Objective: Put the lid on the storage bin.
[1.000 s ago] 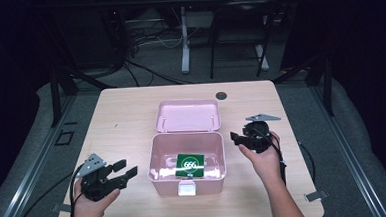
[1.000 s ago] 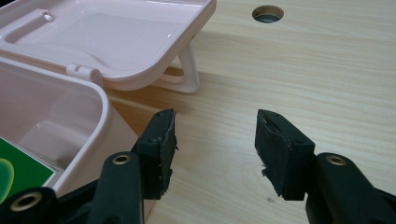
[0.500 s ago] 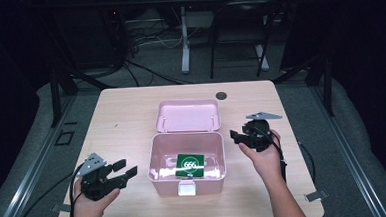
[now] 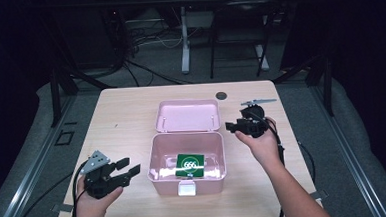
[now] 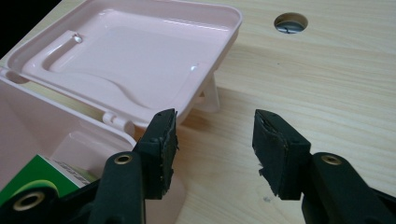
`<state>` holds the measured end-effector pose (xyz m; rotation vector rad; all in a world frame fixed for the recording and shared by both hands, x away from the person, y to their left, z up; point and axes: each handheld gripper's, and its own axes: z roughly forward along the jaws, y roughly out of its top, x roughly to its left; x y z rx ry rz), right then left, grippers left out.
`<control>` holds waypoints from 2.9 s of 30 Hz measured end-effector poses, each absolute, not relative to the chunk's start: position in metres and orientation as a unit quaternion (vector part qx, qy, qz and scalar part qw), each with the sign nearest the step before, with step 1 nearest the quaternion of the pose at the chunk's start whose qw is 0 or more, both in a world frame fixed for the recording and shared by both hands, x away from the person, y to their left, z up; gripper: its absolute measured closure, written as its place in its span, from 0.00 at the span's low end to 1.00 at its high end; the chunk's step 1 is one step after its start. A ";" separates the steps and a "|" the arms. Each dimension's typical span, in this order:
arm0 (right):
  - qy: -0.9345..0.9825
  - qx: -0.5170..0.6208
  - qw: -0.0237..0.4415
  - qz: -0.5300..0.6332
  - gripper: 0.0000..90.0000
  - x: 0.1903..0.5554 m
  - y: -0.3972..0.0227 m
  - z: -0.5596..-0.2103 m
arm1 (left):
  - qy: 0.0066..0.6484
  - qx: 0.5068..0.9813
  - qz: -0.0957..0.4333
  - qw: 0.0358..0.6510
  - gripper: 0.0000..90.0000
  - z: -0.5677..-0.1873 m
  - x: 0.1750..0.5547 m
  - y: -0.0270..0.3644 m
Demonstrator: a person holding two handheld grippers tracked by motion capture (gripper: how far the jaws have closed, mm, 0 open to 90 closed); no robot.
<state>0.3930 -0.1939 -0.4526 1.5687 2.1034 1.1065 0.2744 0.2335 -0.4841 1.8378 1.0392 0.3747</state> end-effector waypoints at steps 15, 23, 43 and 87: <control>0.738 0.582 0.119 0.321 0.63 0.442 -0.172 -0.427 | 0.393 0.772 0.148 0.477 0.60 -0.480 0.279 0.212; 0.750 0.587 0.098 0.287 0.65 0.464 -0.160 -0.433 | 0.383 0.779 0.142 0.476 0.62 -0.481 0.282 0.205; 0.737 0.614 0.068 0.272 0.73 0.497 -0.155 -0.443 | 0.379 0.789 0.134 0.463 0.69 -0.487 0.286 0.198; 0.708 0.632 0.118 0.291 0.95 0.506 -0.143 -0.444 | 0.385 0.786 0.136 0.464 0.76 -0.487 0.286 0.195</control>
